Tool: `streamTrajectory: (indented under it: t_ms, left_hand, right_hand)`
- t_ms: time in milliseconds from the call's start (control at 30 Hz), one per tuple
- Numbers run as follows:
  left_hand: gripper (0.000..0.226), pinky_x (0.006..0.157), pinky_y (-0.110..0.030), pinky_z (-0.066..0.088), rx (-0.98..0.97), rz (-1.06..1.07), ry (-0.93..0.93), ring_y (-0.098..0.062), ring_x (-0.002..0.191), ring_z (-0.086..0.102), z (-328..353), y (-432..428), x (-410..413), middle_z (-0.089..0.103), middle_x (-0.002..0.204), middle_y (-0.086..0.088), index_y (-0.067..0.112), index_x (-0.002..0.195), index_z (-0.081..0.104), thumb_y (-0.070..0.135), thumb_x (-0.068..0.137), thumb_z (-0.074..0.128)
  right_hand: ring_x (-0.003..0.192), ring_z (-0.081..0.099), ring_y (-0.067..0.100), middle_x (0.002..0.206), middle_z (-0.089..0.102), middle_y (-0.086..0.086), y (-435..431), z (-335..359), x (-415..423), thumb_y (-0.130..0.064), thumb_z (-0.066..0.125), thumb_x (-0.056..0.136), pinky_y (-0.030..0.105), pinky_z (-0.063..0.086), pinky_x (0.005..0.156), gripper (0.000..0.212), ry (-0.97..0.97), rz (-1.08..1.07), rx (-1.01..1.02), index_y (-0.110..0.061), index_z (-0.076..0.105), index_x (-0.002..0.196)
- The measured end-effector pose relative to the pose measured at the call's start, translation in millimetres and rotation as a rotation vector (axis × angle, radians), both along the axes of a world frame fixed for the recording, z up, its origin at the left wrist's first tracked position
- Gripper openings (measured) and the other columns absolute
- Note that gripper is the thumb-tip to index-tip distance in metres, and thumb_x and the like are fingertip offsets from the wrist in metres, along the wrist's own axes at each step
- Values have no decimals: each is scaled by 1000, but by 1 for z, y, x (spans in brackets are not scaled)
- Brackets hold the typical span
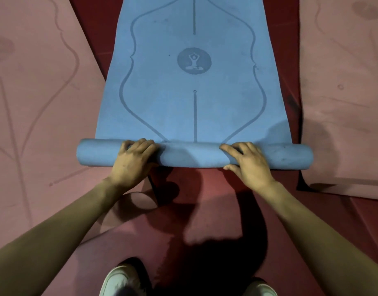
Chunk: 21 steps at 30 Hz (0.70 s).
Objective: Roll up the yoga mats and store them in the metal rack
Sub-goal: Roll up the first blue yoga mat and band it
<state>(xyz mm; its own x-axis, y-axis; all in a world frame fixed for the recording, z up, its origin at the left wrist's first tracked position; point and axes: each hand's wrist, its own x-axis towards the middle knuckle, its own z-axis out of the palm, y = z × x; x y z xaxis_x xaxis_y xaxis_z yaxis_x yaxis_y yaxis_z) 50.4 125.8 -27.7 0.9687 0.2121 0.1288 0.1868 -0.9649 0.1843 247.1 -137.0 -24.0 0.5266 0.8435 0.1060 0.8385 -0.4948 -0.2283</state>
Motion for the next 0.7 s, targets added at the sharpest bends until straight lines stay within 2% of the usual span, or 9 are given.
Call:
streamTrajectory:
  t_ms: [133, 200, 300, 400, 467, 533, 633, 700]
  left_hand:
    - [44, 79, -37, 35, -33, -9, 17, -19, 99, 51, 8, -13, -34, 66, 108, -4, 21, 113, 50, 38, 72, 49]
    - [47, 80, -37, 35, -36, -32, 34, -20, 101, 52, 7, -21, -49, 67, 110, -5, 21, 114, 51, 39, 71, 50]
    - [47, 78, -35, 36, -58, 17, 101, -29, 88, 61, 4, -31, -61, 69, 98, -8, 14, 106, 61, 42, 70, 50]
    - [50, 83, -34, 38, -121, 106, 110, -33, 84, 63, 5, -36, -60, 69, 96, -9, 9, 100, 67, 45, 70, 50]
    - [48, 88, -36, 37, -145, 141, 65, -32, 92, 62, 7, -39, -59, 67, 106, -10, 10, 103, 66, 42, 72, 52]
    - [46, 89, -41, 34, -110, 183, 23, -32, 101, 52, 10, -46, -57, 59, 118, -16, 10, 109, 64, 36, 71, 57]
    - [52, 83, -44, 31, -3, 226, 17, -34, 96, 42, 9, -61, -55, 46, 119, -19, 5, 120, 60, 34, 78, 50]
    - [56, 86, -45, 32, -11, 240, 8, -34, 99, 42, 6, -68, -53, 43, 119, -16, 0, 127, 54, 34, 84, 46]
  right_hand:
    - [91, 53, 23, 99, 61, 3, -21, -1, -31, -35, 82, 65, 37, 50, 80, 61, 21, -1, 22, -22, 63, 121]
    - [92, 56, 24, 103, 63, 2, -34, -5, -45, -44, 68, 73, 36, 50, 81, 53, 8, 2, 21, -22, 63, 120]
    - [106, 54, 23, 115, 64, 4, -49, -16, -59, -45, 52, 81, 32, 40, 96, 48, 91, -54, 94, -15, 62, 116]
    - [116, 46, 27, 127, 56, 12, -50, -17, -73, -38, 51, 86, 41, 36, 102, 40, 94, -155, 154, -13, 64, 114]
    - [115, 38, 30, 128, 49, 16, -46, -13, -82, -39, 48, 87, 48, 37, 100, 38, 105, -294, 159, -20, 66, 114]
    - [115, 35, 30, 127, 47, 15, -42, -8, -85, -44, 43, 89, 52, 39, 99, 41, 176, -371, 141, -25, 65, 117]
    - [116, 31, 31, 130, 47, 14, -39, -6, -72, -51, 34, 90, 49, 38, 101, 50, 215, -323, 31, -28, 59, 127]
    - [114, 31, 32, 129, 48, 14, -33, -5, -62, -53, 30, 91, 50, 39, 100, 53, 177, -301, -36, -27, 55, 131]
